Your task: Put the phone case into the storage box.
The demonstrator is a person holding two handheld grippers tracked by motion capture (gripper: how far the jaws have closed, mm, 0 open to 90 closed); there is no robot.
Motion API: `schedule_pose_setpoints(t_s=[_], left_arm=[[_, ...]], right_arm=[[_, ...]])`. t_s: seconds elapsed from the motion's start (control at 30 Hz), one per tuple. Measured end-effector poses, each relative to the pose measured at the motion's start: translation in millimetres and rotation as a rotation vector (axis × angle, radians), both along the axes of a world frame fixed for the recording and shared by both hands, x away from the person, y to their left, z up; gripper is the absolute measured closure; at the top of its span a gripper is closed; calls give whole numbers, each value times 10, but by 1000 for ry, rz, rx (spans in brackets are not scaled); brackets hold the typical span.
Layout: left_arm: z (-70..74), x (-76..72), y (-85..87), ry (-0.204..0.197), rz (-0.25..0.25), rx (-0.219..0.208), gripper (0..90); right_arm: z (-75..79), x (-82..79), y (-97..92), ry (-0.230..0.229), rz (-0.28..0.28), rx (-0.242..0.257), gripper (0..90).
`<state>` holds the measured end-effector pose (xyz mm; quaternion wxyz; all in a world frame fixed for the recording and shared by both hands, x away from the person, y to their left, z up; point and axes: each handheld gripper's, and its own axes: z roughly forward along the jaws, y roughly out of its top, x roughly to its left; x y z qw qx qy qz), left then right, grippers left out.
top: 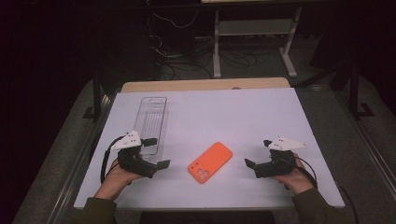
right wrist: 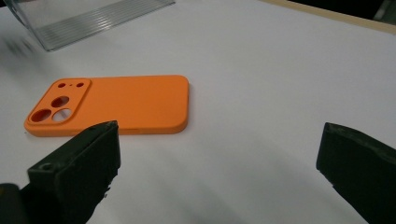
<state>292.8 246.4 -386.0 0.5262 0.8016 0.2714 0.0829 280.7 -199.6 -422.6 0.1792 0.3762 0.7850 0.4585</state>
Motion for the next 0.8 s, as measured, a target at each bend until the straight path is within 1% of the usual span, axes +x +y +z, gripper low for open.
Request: schedule_pose_setpoints(t_s=[0.03,0.1,0.13,0.17,0.27,0.3,0.33,0.37,0.43,0.47,0.5,0.53,0.57,0.6,0.63,0.67,0.7,0.73,0.8], left_arm=[[3,-2,-11,6,4,2,0],[7,11,-26,3,0,9,0],[9,8,-43,14,8,2,0],[14,13,-53,10,3,3,0],[31,22,-102,23,-4,-14,0],[32,29,-110,17,-9,-5,0],[34,37,-124,21,-11,6,0],[34,40,-142,29,-6,0,0],[40,45,-160,29,-5,8,0],[42,56,-167,20,-7,12,0],[45,54,-180,28,-1,9,0],[50,61,-184,17,-9,20,0],[57,55,-200,28,-6,18,0],[58,57,-214,24,-7,19,0],[65,56,-225,25,-10,30,0],[57,59,-247,23,-9,24,0],[59,52,-275,32,-3,28,0],[63,51,-290,34,-5,36,0],[68,49,-333,32,-2,36,0]], right_arm=[[2,2,3,-11,4,3,0],[2,-1,14,-8,5,3,0],[3,0,15,-4,9,1,0],[0,2,17,-3,11,-1,0],[-2,0,27,7,9,2,0],[-3,1,29,7,8,2,0],[-2,2,29,8,8,2,0],[-4,11,25,-4,12,-3,0],[-6,11,27,5,14,-6,0],[-8,14,27,6,15,-10,0],[-9,15,26,6,16,-12,0],[-9,9,30,18,13,-11,0],[-9,8,29,14,14,-12,0],[-9,8,29,13,14,-14,0],[-10,8,30,14,12,-15,0],[-11,8,30,14,12,-16,0],[-13,12,28,10,11,-19,0],[-14,15,28,8,10,-23,0],[-12,15,29,4,10,-27,0]])
